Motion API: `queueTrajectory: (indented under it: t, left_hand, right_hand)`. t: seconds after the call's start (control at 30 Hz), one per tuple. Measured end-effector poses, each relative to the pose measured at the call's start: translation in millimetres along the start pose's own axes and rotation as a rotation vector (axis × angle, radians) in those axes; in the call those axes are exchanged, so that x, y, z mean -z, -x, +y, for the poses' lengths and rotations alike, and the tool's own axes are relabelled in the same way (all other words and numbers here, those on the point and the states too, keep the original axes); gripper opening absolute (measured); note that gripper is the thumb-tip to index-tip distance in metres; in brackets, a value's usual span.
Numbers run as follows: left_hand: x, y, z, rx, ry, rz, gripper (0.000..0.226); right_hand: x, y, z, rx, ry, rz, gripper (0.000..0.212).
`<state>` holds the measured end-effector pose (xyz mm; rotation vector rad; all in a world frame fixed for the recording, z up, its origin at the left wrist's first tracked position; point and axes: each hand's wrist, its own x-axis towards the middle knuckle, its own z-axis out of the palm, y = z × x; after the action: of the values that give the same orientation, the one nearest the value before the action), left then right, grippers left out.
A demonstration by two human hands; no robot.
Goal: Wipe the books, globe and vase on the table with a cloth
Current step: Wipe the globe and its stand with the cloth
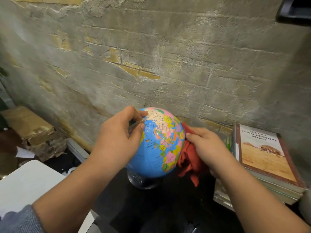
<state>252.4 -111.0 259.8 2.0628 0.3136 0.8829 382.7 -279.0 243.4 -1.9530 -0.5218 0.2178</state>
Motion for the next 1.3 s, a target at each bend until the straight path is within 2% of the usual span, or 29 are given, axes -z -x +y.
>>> queueTrajectory:
  t: [0.07,0.1,0.17,0.23,0.3,0.37,0.47,0.53,0.6,0.8,0.87,0.97,1.07,1.13,1.2,1.3]
  left_hand:
    - [-2.5,-0.6,-0.9,0.013,0.064,-0.011,0.016]
    - [-3.5,-0.8,-1.7,0.032,0.095,-0.017,0.014]
    - [-5.1,-1.6,-3.6,0.032,0.092,-0.002,0.009]
    - [-5.7,-2.3,-4.6,-0.02,-0.011,0.031,0.012]
    - [-6.1,-2.0,-2.5,-0.036,-0.096,0.054,0.021]
    - [-7.6,-1.4,-0.9,-0.02,-0.085,0.063,0.014]
    - [-9.7,-0.7,-2.0,0.014,-0.078,0.092,0.009]
    - [-10.1,-0.4,-1.7,0.026,-0.087,0.103,0.015]
    - [-9.9,-0.2,-0.4,0.024,-0.083,0.101,0.011]
    - [-9.0,1.6,4.8,-0.027,-0.107,0.049,0.007]
    - [-8.3,1.6,6.7,-0.073,-0.166,0.043,0.005]
    - [-6.6,-0.1,5.3,-0.081,-0.169,0.044,0.006]
    - [-7.4,1.1,3.9,-0.086,-0.122,0.019,0.007]
    - [-8.0,3.0,3.8,-0.077,-0.087,0.021,0.018]
    - [-6.8,2.9,3.6,-0.066,-0.092,0.042,0.023]
    - [-5.4,0.5,1.5,-0.066,-0.155,0.065,0.018]
  right_hand:
    - [-1.9,4.4,7.6,-0.16,-0.238,-0.067,0.036]
    - [-3.5,6.9,9.8,-0.126,-0.238,-0.072,0.038]
    - [-6.9,12.7,9.2,0.077,-0.058,0.01,0.036]
    - [-7.0,22.9,-3.4,0.314,0.077,0.091,0.037]
    - [-9.4,33.8,-17.5,0.502,0.245,0.042,0.04]
    - [-13.8,42.0,-33.8,0.569,0.441,-0.038,0.043]
    - [-12.2,31.8,-46.9,0.469,0.539,-0.024,0.049]
    - [-5.7,14.1,-43.9,0.331,0.605,-0.006,0.042]
    - [0.5,4.4,-37.6,0.249,0.622,-0.021,0.04]
    - [-4.4,24.3,-55.5,0.531,0.623,-0.128,0.043]
    - [-7.8,22.8,-59.1,0.529,0.583,-0.129,0.037]
    - [-6.1,2.1,-50.1,0.378,0.524,-0.059,0.036]
    - [5.1,-23.2,-25.9,0.142,0.427,-0.099,0.033]
    - [9.5,-25.5,-11.0,0.06,0.371,-0.108,0.032]
    - [8.6,-17.3,-3.1,0.109,0.42,-0.063,0.032]
    - [4.6,8.4,-15.5,0.349,0.376,0.031,0.036]
